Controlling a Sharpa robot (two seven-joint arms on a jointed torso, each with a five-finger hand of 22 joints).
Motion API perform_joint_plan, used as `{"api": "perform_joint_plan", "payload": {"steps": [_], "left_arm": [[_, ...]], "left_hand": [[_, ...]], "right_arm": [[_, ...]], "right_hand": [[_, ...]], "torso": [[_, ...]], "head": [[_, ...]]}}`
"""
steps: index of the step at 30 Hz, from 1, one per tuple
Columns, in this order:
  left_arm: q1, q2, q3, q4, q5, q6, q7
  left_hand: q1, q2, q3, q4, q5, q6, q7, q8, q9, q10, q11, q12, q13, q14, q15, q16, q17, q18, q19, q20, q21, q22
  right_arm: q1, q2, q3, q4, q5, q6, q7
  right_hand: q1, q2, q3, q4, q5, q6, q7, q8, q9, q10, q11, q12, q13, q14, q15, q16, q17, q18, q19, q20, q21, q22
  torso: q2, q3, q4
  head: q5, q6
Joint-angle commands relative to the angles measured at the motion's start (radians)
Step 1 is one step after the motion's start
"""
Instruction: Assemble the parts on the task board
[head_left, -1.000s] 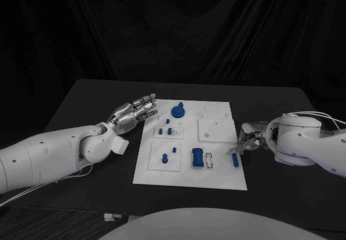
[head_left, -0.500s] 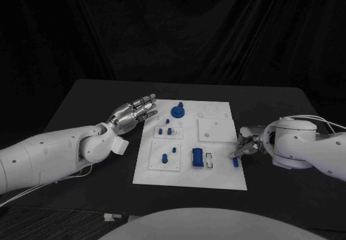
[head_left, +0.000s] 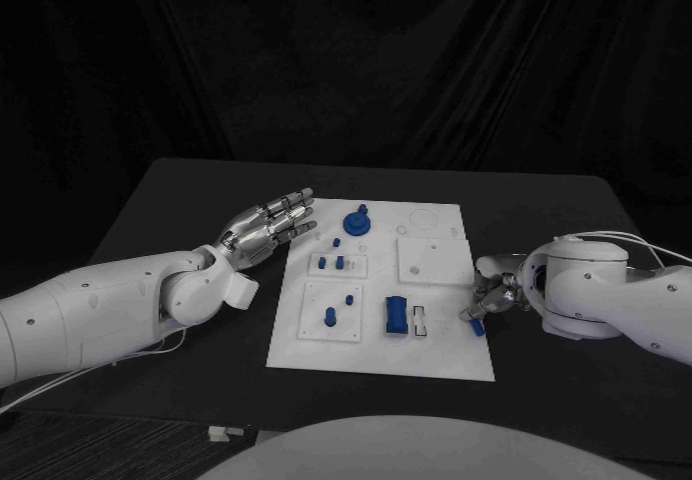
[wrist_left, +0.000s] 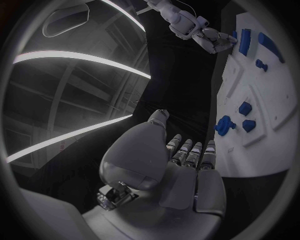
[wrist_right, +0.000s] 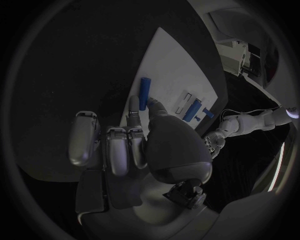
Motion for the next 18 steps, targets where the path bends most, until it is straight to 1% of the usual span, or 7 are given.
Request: {"api": "perform_joint_plan", "payload": {"steps": [1, 2, 4, 6, 8, 12, 18], "left_arm": [[-0.002, 0.002, 0.001, 0.001, 0.001, 0.013, 0.01], [-0.002, 0.002, 0.001, 0.001, 0.001, 0.013, 0.01], [-0.002, 0.003, 0.001, 0.0, 0.001, 0.013, 0.01], [-0.002, 0.003, 0.001, 0.0, 0.001, 0.014, 0.01], [-0.002, 0.003, 0.001, 0.0, 0.001, 0.014, 0.009], [-0.003, 0.003, 0.001, -0.001, 0.001, 0.014, 0.009], [-0.003, 0.002, 0.001, -0.002, 0.001, 0.014, 0.007]], "left_hand": [[0.007, 0.004, 0.007, -0.002, 0.006, -0.001, 0.009, 0.004, 0.001, -0.002, 0.008, 0.006, 0.001, 0.001, 0.004, 0.005, 0.001, -0.018, 0.002, 0.008, 0.006, 0.001], [0.007, 0.004, 0.007, -0.002, 0.006, -0.001, 0.009, 0.004, 0.001, -0.002, 0.008, 0.006, 0.001, 0.001, 0.004, 0.005, 0.001, -0.018, 0.002, 0.008, 0.006, 0.001], [0.007, 0.004, 0.007, -0.002, 0.006, -0.001, 0.009, 0.004, 0.001, -0.002, 0.008, 0.006, 0.001, 0.001, 0.004, 0.005, 0.001, -0.018, 0.002, 0.008, 0.006, 0.001], [0.007, 0.004, 0.007, -0.002, 0.006, -0.001, 0.009, 0.004, 0.001, -0.002, 0.008, 0.006, 0.001, 0.001, 0.004, 0.005, 0.001, -0.018, 0.002, 0.008, 0.006, 0.001], [0.007, 0.004, 0.007, -0.002, 0.006, -0.001, 0.009, 0.004, 0.001, -0.002, 0.008, 0.006, 0.001, 0.001, 0.004, 0.005, 0.001, -0.018, 0.002, 0.008, 0.006, 0.001], [0.007, 0.004, 0.007, -0.002, 0.006, -0.001, 0.009, 0.004, 0.001, -0.002, 0.008, 0.006, 0.001, 0.001, 0.004, 0.005, 0.001, -0.018, 0.002, 0.008, 0.006, 0.001], [0.007, 0.004, 0.007, -0.002, 0.006, -0.001, 0.009, 0.004, 0.001, -0.002, 0.008, 0.006, 0.001, 0.001, 0.004, 0.005, 0.001, -0.018, 0.002, 0.008, 0.006, 0.001]], "right_arm": [[-0.012, -0.001, -0.007, 0.001, -0.003, 0.002, -0.023], [-0.012, -0.001, -0.007, 0.002, 0.0, -0.005, -0.022], [-0.013, -0.001, -0.007, 0.007, 0.009, -0.025, -0.019], [-0.013, -0.001, -0.007, 0.01, 0.022, -0.043, -0.017], [-0.014, -0.003, -0.007, 0.016, 0.046, -0.065, -0.014], [-0.014, -0.009, -0.006, 0.024, 0.11, -0.091, -0.011], [-0.014, -0.028, -0.006, 0.045, 0.24, -0.137, -0.005]], "right_hand": [[0.023, 0.0, 0.011, -0.017, 0.03, -0.022, -0.006, -0.04, -0.107, 0.104, 0.008, 0.003, 0.263, 0.104, 0.009, 0.003, 0.263, -0.001, 0.024, 0.008, 0.018, 0.175], [0.026, 0.0, 0.014, -0.021, 0.037, -0.022, -0.006, -0.04, -0.108, 0.104, 0.008, 0.003, 0.263, 0.104, 0.009, 0.003, 0.263, -0.001, 0.024, 0.009, 0.019, 0.176], [0.039, -0.002, 0.035, -0.041, 0.096, -0.019, -0.006, -0.035, -0.111, 0.104, 0.008, 0.003, 0.263, 0.104, 0.009, 0.003, 0.263, -0.002, 0.026, 0.01, 0.022, 0.177], [0.04, -0.003, 0.041, -0.046, 0.107, -0.018, -0.006, -0.033, -0.111, 0.104, 0.008, 0.003, 0.263, 0.104, 0.01, 0.003, 0.263, -0.002, 0.026, 0.011, 0.023, 0.178], [0.051, -0.008, 0.084, -0.073, 0.163, -0.011, -0.008, -0.023, -0.111, 0.104, 0.006, 0.003, 0.263, 0.104, 0.008, 0.003, 0.263, -0.003, 0.028, 0.009, 0.026, 0.18], [0.029, -0.025, 0.142, -0.096, 0.252, -0.008, -0.009, -0.005, -0.105, 0.104, 0.005, 0.003, 0.263, 0.104, 0.006, 0.003, 0.263, -0.007, 0.035, 0.008, 0.046, 0.187], [-0.009, -0.037, 0.188, -0.106, 0.26, -0.014, -0.01, 0.009, -0.099, 0.104, 0.004, 0.003, 0.263, 0.104, 0.007, 0.003, 0.263, -0.013, 0.044, 0.008, 0.079, 0.197]], "torso": [[0.0, 0.0, 0.0002], [0.0, 0.0001, 0.0002], [0.0, 0.0002, 0.0002], [0.0, 0.0002, 0.0002], [0.0, 0.0001, 0.0], [0.0, 0.0, 0.0001], [0.0, 0.0003, -0.0003]], "head": [[-0.001, 0.0], [-0.001, 0.0], [-0.001, 0.0], [-0.001, 0.0], [0.0, 0.0], [0.0, 0.0], [0.002, 0.0]]}}
